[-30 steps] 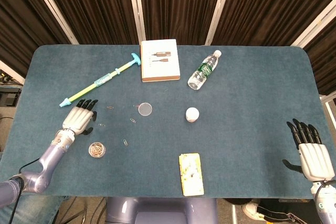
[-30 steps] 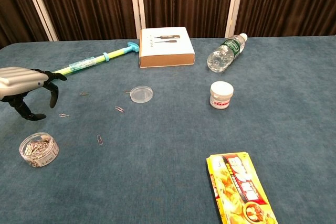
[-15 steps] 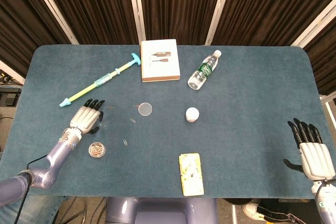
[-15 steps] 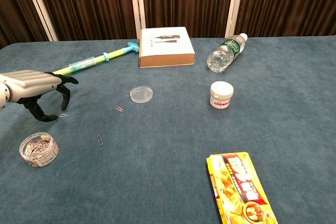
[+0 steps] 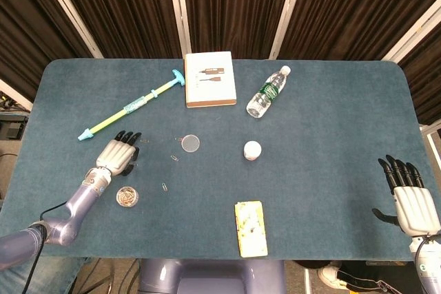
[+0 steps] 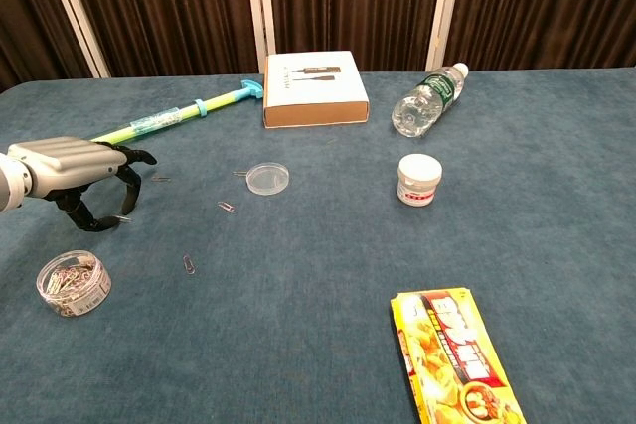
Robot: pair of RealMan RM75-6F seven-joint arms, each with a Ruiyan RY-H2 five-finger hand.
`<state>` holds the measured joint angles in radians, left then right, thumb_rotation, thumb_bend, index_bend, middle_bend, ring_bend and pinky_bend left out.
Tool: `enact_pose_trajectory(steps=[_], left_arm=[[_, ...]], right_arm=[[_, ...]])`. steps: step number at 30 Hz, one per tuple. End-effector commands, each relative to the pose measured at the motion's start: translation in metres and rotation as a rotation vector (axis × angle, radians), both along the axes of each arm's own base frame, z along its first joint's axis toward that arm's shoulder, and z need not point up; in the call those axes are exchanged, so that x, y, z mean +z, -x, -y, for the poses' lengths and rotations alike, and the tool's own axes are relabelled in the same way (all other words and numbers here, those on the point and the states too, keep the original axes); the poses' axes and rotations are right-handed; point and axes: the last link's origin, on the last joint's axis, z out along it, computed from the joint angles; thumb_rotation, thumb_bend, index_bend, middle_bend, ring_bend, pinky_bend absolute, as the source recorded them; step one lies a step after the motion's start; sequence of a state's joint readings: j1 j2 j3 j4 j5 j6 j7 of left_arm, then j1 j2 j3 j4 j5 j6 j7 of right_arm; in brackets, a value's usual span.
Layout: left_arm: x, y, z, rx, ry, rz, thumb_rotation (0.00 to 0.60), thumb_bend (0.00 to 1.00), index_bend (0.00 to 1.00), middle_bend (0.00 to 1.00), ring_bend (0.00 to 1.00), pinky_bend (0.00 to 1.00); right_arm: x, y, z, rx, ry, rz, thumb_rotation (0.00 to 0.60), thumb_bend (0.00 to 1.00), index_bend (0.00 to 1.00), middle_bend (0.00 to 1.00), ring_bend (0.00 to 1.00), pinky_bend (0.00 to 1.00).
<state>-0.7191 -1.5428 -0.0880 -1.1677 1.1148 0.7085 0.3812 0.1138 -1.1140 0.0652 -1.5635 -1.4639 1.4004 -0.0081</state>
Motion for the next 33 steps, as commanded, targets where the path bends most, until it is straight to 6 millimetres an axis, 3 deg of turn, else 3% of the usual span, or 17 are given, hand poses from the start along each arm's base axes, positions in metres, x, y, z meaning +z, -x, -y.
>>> enact_pose_trajectory(steps=[1,13,33], left_arm=[[-0.002,0.001,0.000,0.003,0.008,-0.006,0.600,0.43,0.47,0.00,0.00,0.00],[-0.002,0.003,0.001,0.008,0.011,-0.017,0.600,0.41,0.47,0.00,0.00,0.00],[-0.012,0.006,0.002,-0.001,0.017,-0.039,0.600,0.50,0.62,0.00,0.00,0.00]], right_arm=[[0.001,0.000,0.000,-0.001,0.005,0.001,0.600,0.00,0.00,0.00,0.00,0.00],[0.000,0.001,0.001,-0.005,0.004,0.000,0.600,0.00,0.00,0.00,0.00,0.00],[0.000,0.002,0.003,-0.013,0.000,-0.002,0.600,0.00,0.00,0.00,0.00,0.00]])
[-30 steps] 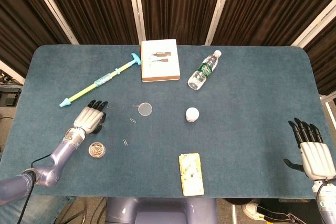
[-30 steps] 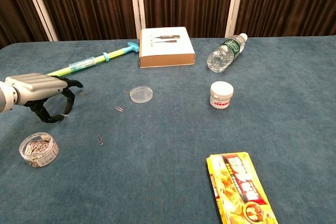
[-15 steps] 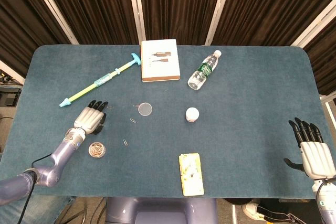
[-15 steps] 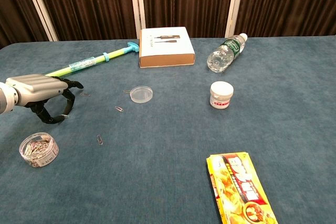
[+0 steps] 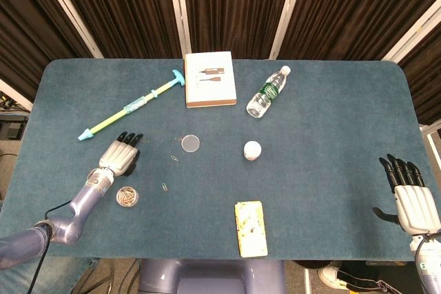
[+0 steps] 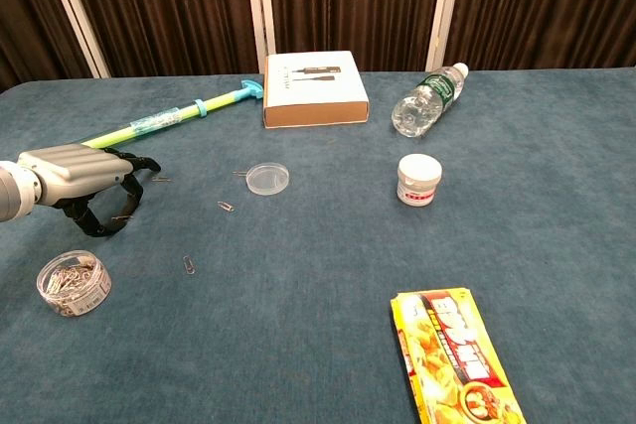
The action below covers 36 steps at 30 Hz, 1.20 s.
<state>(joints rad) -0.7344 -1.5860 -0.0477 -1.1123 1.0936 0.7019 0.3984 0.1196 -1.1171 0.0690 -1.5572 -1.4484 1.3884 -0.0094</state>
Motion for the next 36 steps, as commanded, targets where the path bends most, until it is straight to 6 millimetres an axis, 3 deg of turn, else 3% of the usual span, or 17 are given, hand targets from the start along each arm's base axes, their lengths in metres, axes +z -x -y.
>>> enact_pose_trajectory(steps=[1,18,36], left_arm=[[0.002,-0.001,0.000,-0.004,-0.009,0.010,0.600,0.51,0.62,0.00,0.00,0.00],[0.033,-0.013,0.015,-0.098,-0.097,0.129,0.600,0.54,0.63,0.00,0.00,0.00],[0.052,-0.014,0.093,-0.222,0.063,0.200,0.600,0.53,0.62,0.00,0.00,0.00]], right_arm=[[0.000,0.000,0.001,-0.002,-0.001,0.001,0.600,0.00,0.00,0.00,0.00,0.00],[-0.003,0.000,0.000,-0.005,-0.015,-0.004,0.600,0.00,0.00,0.00,0.00,0.00],[-0.003,0.000,-0.003,-0.011,-0.014,-0.007,0.600,0.00,0.00,0.00,0.00,0.00]])
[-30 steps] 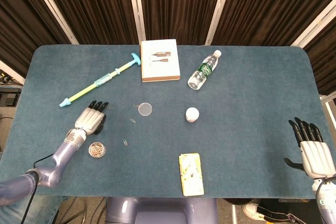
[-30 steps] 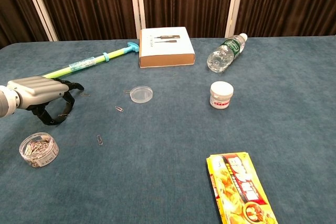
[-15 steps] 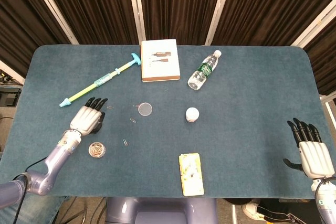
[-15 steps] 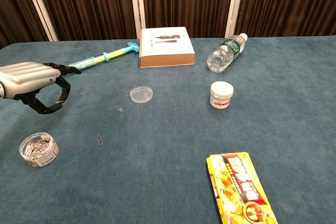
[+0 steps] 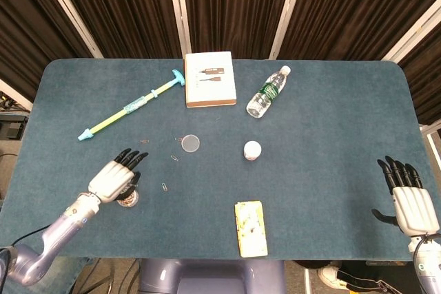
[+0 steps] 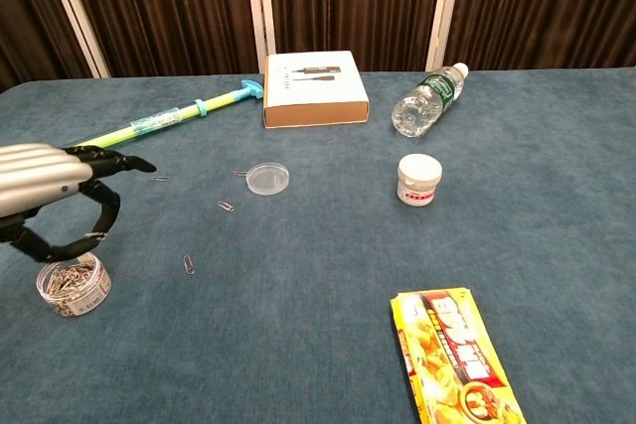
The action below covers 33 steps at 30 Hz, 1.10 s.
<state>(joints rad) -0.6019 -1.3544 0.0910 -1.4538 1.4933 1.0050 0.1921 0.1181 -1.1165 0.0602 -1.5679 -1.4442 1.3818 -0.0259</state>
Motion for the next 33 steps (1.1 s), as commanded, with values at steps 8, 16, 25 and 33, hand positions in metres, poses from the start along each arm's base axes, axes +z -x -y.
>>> enact_pose_trajectory(steps=[8,16,25,33], left_arm=[[0.013,0.009,0.028,-0.048,-0.011,0.011,0.600,0.53,0.62,0.00,0.00,0.00],[0.025,0.018,0.039,-0.047,-0.053,0.013,0.600,0.53,0.61,0.00,0.00,0.00],[0.018,0.028,0.031,-0.017,-0.056,-0.016,0.600,0.53,0.62,0.00,0.00,0.00],[0.010,0.026,0.024,-0.018,-0.051,-0.027,0.600,0.48,0.53,0.00,0.00,0.00]], right_arm=[[0.001,0.000,-0.002,-0.001,0.003,0.000,0.600,0.00,0.00,0.00,0.00,0.00],[0.000,0.000,-0.002,-0.002,-0.004,-0.002,0.600,0.00,0.00,0.00,0.00,0.00],[0.000,0.000,-0.002,-0.002,-0.001,-0.004,0.600,0.00,0.00,0.00,0.00,0.00],[-0.001,0.000,-0.002,-0.003,-0.001,-0.006,0.600,0.00,0.00,0.00,0.00,0.00]])
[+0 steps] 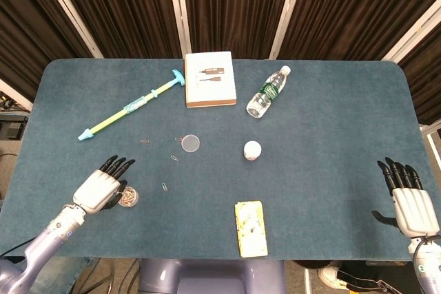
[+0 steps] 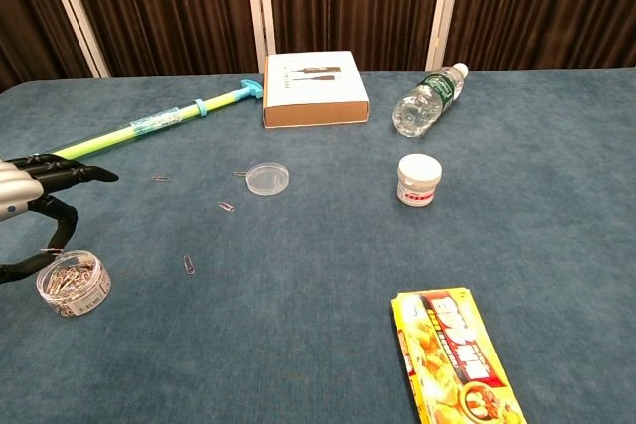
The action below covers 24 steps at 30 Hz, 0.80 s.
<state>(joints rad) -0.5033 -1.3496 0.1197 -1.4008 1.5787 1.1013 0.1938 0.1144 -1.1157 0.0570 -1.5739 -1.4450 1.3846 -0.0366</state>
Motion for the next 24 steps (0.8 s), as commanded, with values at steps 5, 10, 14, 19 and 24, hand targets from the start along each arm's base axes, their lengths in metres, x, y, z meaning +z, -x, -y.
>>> enact_pose_trajectory(steps=[5,10,14,19,24], left_arm=[[-0.001,-0.003,0.001,0.000,0.007,0.005,0.600,0.39,0.47,0.00,0.00,0.00],[0.000,-0.001,0.002,0.009,0.010,0.003,0.600,0.36,0.46,0.00,0.00,0.00],[0.003,0.000,0.003,0.011,0.007,0.005,0.600,0.35,0.46,0.00,0.00,0.00],[0.009,-0.002,0.004,0.001,-0.018,0.023,0.600,0.35,0.45,0.00,0.00,0.00],[0.022,-0.005,-0.003,-0.004,-0.093,0.071,0.600,0.34,0.44,0.00,0.00,0.00]], right_arm=[[0.001,0.001,0.000,-0.004,0.003,0.001,0.600,0.00,0.00,0.00,0.00,0.00],[0.001,0.001,0.000,-0.004,0.005,0.001,0.600,0.00,0.00,0.00,0.00,0.00],[0.001,0.001,0.000,-0.005,0.006,0.002,0.600,0.00,0.00,0.00,0.00,0.00],[0.000,0.000,0.000,-0.003,0.000,0.000,0.600,0.00,0.00,0.00,0.00,0.00],[0.000,0.000,-0.001,-0.002,-0.004,0.000,0.600,0.00,0.00,0.00,0.00,0.00]])
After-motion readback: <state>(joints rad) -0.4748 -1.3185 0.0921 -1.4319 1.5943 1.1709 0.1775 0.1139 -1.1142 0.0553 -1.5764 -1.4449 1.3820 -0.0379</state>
